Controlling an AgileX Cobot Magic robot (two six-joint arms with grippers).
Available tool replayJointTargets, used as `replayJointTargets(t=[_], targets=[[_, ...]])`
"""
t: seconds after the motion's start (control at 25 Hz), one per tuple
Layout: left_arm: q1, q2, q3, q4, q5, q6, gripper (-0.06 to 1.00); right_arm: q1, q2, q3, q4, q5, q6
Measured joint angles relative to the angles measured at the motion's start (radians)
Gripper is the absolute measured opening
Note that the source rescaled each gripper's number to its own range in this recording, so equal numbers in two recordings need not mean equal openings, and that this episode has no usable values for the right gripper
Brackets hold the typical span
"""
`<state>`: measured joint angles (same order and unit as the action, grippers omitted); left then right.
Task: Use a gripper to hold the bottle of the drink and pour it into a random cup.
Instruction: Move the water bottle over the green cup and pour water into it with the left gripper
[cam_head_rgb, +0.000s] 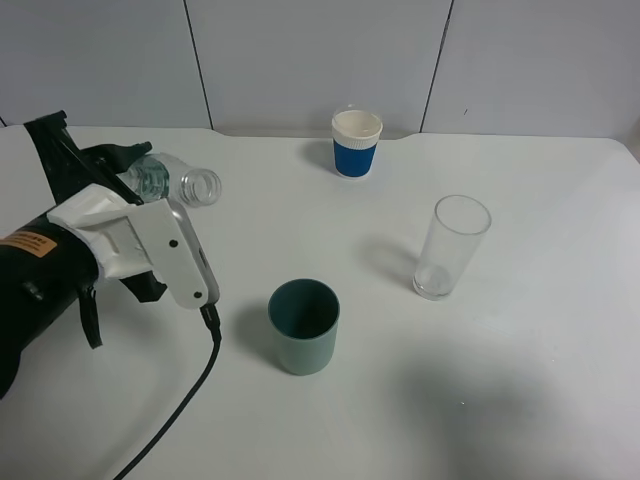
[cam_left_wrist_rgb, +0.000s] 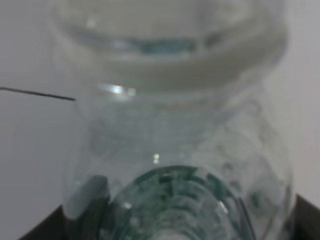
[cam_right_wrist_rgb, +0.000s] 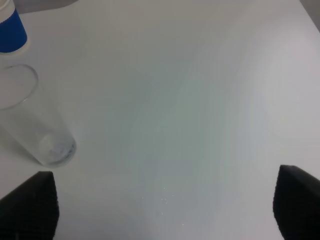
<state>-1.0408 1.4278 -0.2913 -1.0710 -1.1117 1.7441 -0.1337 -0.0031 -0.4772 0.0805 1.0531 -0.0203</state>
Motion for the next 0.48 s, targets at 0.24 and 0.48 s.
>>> replayJointTargets(t=[0.24, 0.48], targets=[[-0.051, 0.038, -0.001, -0.016, -0.05, 0.003, 0.0, 0.0, 0.0, 0.0, 0.0, 0.0, 0.0], [-0.065, 0.108, -0.02, -0.017, -0.064, 0.006, 0.0, 0.0, 0.0, 0.0, 0.0, 0.0, 0.0]])
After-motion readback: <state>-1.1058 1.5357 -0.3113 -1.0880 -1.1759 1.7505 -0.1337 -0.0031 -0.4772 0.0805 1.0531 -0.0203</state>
